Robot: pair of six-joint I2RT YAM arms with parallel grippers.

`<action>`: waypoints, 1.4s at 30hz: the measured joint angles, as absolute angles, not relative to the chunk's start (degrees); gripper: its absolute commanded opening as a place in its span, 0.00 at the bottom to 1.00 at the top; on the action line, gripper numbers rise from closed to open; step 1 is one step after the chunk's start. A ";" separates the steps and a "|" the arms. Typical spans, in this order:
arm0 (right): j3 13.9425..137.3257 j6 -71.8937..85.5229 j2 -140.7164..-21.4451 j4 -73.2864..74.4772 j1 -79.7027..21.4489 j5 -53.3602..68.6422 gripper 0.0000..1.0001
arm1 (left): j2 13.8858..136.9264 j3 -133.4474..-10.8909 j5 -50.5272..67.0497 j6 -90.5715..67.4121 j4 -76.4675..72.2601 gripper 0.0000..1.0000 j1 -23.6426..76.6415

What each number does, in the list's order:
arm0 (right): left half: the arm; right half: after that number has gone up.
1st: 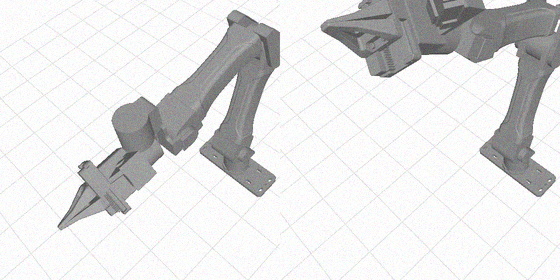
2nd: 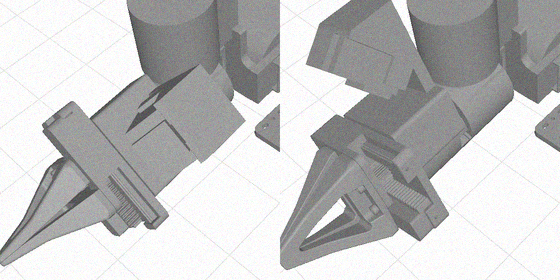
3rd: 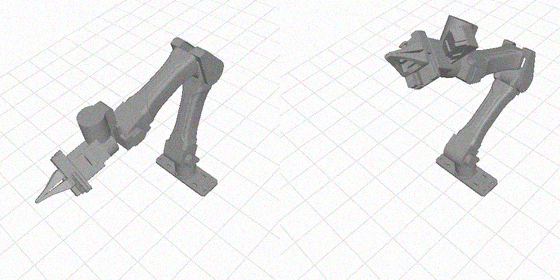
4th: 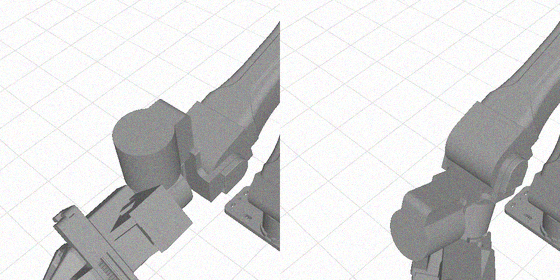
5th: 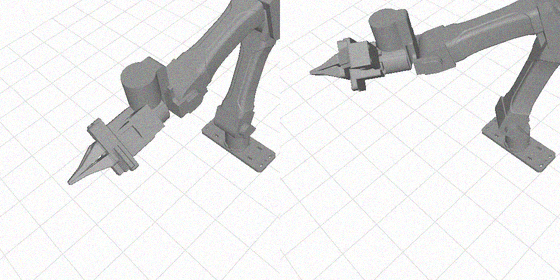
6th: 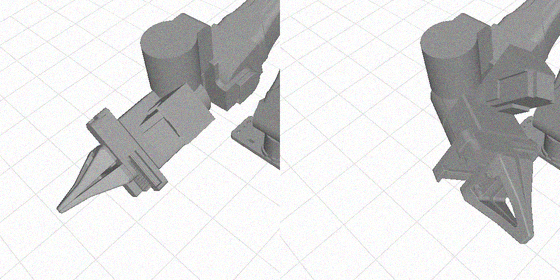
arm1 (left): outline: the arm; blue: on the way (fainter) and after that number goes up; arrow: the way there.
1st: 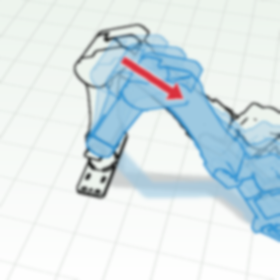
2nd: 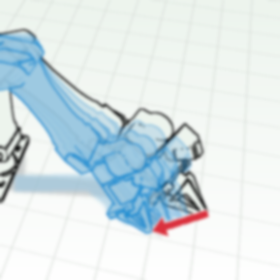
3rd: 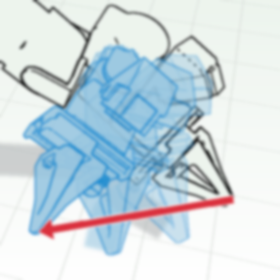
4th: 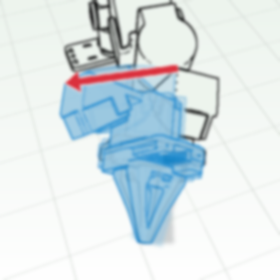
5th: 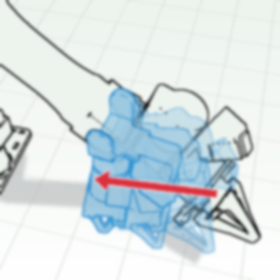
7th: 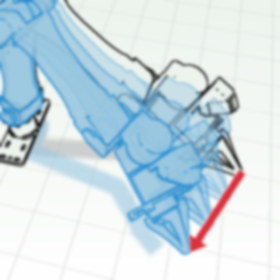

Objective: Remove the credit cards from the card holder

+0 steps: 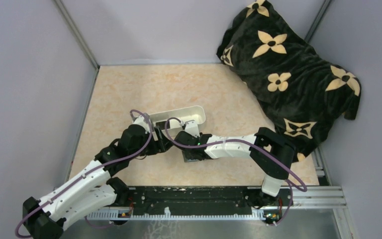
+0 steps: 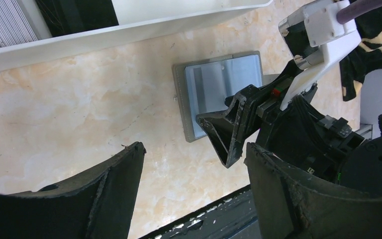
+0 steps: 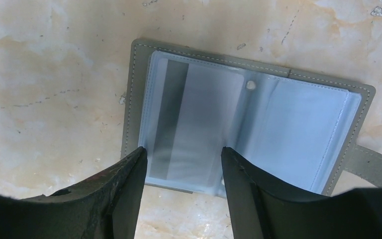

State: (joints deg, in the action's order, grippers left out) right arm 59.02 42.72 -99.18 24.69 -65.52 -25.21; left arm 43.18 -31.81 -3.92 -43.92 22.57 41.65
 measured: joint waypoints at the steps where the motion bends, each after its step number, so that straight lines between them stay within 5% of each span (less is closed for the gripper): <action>1: 59.02 42.74 -99.18 24.69 -65.52 -25.21 0.58 | 43.38 -31.81 -3.95 -43.92 22.57 0.81 41.65; 9: 59.05 42.61 -99.18 24.53 -65.52 -24.23 0.71 | 44.25 -31.73 -3.92 -43.94 22.35 0.81 41.65; 16: 60.80 42.02 -100.25 24.64 -65.52 -22.70 0.70 | 44.12 -31.24 -3.95 -43.94 22.35 0.81 41.65; 21: 60.88 42.04 -100.42 24.67 -65.52 -22.61 0.61 | 44.03 -31.03 -4.05 -43.94 22.33 0.81 41.65; 35: 60.58 42.63 -100.22 23.70 -65.52 -21.89 0.05 | 45.28 -30.92 -3.27 -43.94 21.34 0.80 41.65; 40: 59.99 42.68 -99.29 23.31 -65.49 -21.54 0.03 | 45.58 -30.92 -2.63 -43.94 20.62 0.80 41.65; 42: 59.99 42.70 -99.18 23.35 -65.52 -21.52 0.16 | 45.65 -30.92 -2.39 -43.94 20.53 0.80 41.65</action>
State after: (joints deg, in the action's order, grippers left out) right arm 59.99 42.70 -99.18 23.35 -65.52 -21.52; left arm 45.65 -30.92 -2.39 -43.94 20.53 41.65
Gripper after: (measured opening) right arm 0.025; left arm 0.800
